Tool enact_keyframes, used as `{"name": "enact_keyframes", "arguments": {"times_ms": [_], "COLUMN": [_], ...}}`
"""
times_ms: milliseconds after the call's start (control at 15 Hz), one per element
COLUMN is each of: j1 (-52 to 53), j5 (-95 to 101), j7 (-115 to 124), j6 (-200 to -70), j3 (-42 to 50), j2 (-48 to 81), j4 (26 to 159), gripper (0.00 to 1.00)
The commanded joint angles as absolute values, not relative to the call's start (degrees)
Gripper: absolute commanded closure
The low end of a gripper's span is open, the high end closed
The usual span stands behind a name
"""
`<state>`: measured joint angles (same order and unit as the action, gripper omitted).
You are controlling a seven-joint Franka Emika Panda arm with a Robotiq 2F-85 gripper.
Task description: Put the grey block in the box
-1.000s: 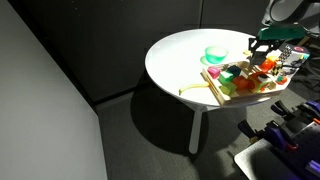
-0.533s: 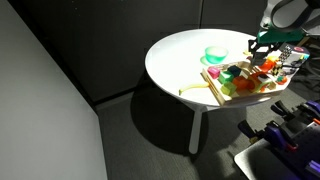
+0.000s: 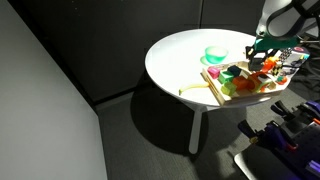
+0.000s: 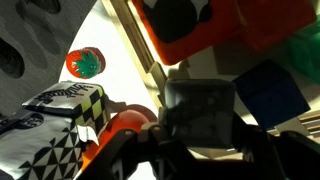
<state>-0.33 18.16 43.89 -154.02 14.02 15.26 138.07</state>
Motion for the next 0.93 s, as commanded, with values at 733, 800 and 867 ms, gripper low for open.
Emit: {"name": "enact_keyframes", "arguments": {"times_ms": [733,800,867], "j1": [1.3,1.0,1.0], "j5": [8.5,5.8,3.8], "j7": [32.6,29.2,26.5], "j6": [-150.3,-148.2,-146.1], "j3": [7.3,6.0,5.3], "j2": [10.6,9.8,9.1], "j4": [139.8,139.8,139.6], "gripper": [0.0,0.0,0.0]}}
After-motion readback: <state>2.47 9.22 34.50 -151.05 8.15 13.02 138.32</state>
